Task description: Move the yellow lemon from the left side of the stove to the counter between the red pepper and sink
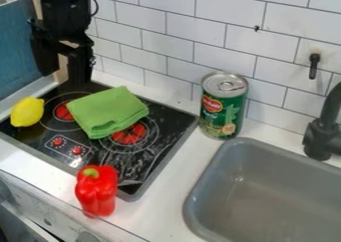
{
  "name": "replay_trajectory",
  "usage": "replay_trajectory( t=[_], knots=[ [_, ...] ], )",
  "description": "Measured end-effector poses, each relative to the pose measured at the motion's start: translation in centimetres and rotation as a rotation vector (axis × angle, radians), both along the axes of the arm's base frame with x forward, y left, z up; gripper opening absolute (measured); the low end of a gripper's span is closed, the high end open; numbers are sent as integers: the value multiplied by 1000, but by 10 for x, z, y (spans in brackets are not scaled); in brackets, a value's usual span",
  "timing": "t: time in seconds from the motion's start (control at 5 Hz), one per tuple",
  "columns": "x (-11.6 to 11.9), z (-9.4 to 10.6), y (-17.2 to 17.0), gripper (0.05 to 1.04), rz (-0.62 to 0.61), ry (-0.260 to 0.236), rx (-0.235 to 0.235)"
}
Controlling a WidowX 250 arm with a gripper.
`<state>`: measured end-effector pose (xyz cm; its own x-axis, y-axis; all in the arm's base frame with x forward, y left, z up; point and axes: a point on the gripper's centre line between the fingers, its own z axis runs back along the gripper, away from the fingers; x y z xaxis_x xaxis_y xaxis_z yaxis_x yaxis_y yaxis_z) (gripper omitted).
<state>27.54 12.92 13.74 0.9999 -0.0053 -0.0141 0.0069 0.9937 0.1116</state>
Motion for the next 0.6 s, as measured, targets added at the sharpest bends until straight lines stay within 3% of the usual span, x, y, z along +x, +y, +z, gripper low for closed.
replay_trajectory(
  t=[0.2, 0.6],
  knots=[
    [-9, 1, 20, 1008, 7, 17, 36],
    [-17, -25, 43, 1008, -9, 84, 19]
  ],
)
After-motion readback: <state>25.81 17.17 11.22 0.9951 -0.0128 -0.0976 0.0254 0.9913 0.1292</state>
